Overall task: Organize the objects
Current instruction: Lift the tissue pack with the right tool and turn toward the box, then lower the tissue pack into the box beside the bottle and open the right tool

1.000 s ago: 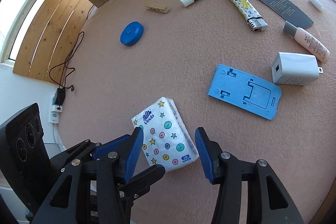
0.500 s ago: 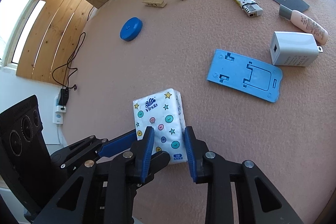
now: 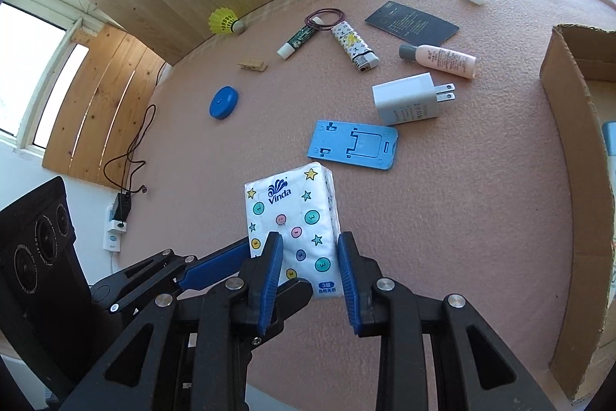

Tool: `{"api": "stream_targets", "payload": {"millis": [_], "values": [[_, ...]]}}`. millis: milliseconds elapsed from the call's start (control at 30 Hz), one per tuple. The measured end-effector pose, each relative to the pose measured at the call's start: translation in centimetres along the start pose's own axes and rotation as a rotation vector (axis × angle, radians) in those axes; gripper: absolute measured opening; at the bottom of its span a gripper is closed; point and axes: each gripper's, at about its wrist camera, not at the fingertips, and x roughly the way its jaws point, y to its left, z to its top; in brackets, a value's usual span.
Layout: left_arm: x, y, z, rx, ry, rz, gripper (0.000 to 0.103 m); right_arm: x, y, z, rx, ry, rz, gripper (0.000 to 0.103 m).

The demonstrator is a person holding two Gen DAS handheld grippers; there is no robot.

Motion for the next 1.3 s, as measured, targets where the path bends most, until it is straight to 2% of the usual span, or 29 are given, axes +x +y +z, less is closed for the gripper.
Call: {"api": "stream_targets", "payload": {"millis": [333, 733, 933, 1133, 1167, 1200, 1233, 1267, 1300], "values": [[1.2, -9.3, 2.0, 0.155, 0.000, -0.085, 0.048, -7.4, -5.5, -1.8, 0.091, -0.132, -0.067, 0.027], [4.9, -19.1, 2.7, 0.299, 0.039, -0.182, 0.048, -13.2, -12.7, -4.5, 0.210, -0.229, -0.163, 0.027], [6.7, -22.3, 2.8, 0.343, 0.052, -0.189, 0.048, -14.4, -15.3, -5.2, 0.251, -0.245, -0.190, 0.027], [7.3, -23.3, 3.0, 0.353, 0.060, -0.198, 0.048, -14.8, -16.1, -5.4, 0.254, -0.255, -0.204, 0.027], [7.3, -23.3, 3.1, 0.351, 0.059, -0.197, 0.051, -14.9, -16.1, -5.4, 0.248, -0.258, -0.204, 0.027], [7.4, -23.4, 3.1, 0.351, 0.064, -0.197, 0.054, -14.9, -16.1, -5.3, 0.242, -0.261, -0.201, 0.029], [7.5, -23.4, 3.1, 0.352, 0.073, -0.195, 0.063, -14.9, -16.1, -5.4, 0.239, -0.259, -0.199, 0.035], [7.6, -23.3, 3.1, 0.351, 0.074, -0.187, 0.071, -14.8, -16.0, -5.3, 0.238, -0.254, -0.203, 0.041], [7.5, -23.2, 3.0, 0.353, 0.071, -0.174, 0.073, -14.8, -16.0, -5.3, 0.236, -0.260, -0.216, 0.054]]}}
